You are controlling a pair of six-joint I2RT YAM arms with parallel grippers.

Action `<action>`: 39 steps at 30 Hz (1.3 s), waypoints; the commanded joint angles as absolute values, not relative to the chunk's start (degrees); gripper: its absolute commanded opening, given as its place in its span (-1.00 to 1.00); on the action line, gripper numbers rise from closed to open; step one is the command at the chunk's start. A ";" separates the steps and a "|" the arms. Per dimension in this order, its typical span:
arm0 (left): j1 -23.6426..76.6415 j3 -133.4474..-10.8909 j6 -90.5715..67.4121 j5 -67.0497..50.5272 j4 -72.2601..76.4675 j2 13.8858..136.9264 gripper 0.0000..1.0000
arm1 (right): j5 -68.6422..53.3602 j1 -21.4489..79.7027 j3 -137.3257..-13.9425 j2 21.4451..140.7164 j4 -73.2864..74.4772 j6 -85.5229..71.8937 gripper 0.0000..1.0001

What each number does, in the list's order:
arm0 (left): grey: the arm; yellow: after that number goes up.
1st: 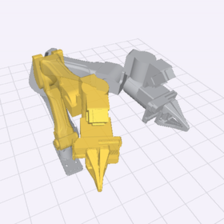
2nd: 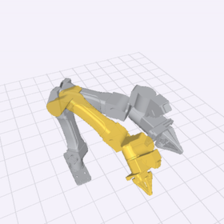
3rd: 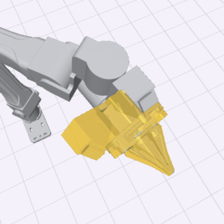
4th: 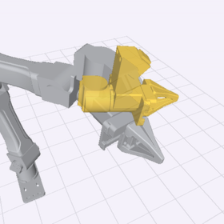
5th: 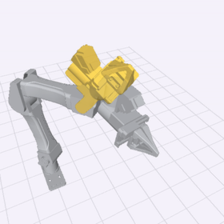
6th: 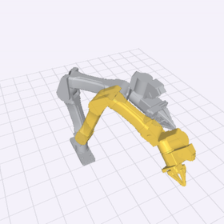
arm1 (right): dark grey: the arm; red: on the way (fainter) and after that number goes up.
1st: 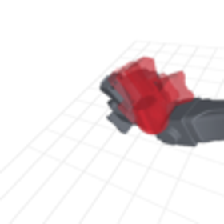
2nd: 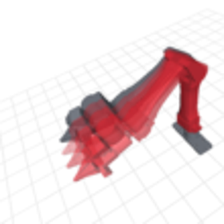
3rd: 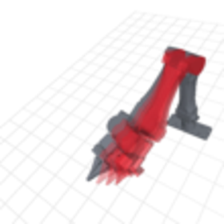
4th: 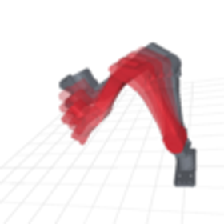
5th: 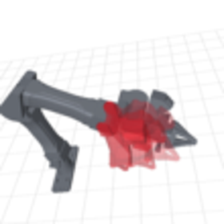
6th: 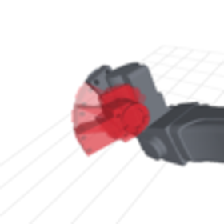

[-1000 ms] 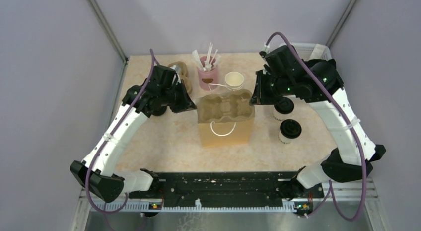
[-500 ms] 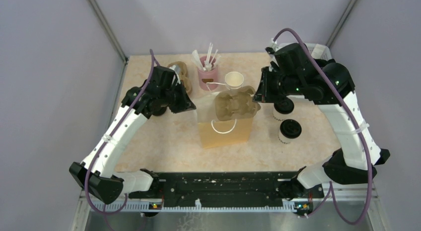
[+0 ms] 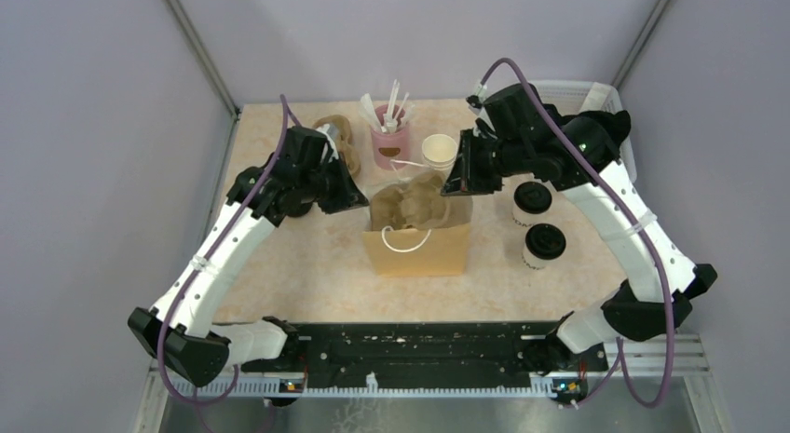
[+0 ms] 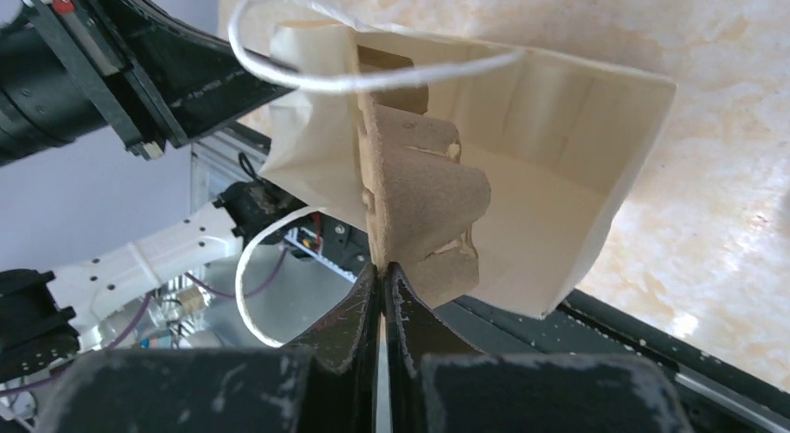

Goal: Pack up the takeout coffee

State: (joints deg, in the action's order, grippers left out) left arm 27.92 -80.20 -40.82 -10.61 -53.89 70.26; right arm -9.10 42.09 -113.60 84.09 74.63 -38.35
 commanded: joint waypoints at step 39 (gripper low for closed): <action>28.26 -80.24 -37.96 -10.92 -52.29 68.74 -1.00 | -22.44 29.81 -105.26 83.73 65.57 -39.72 -1.00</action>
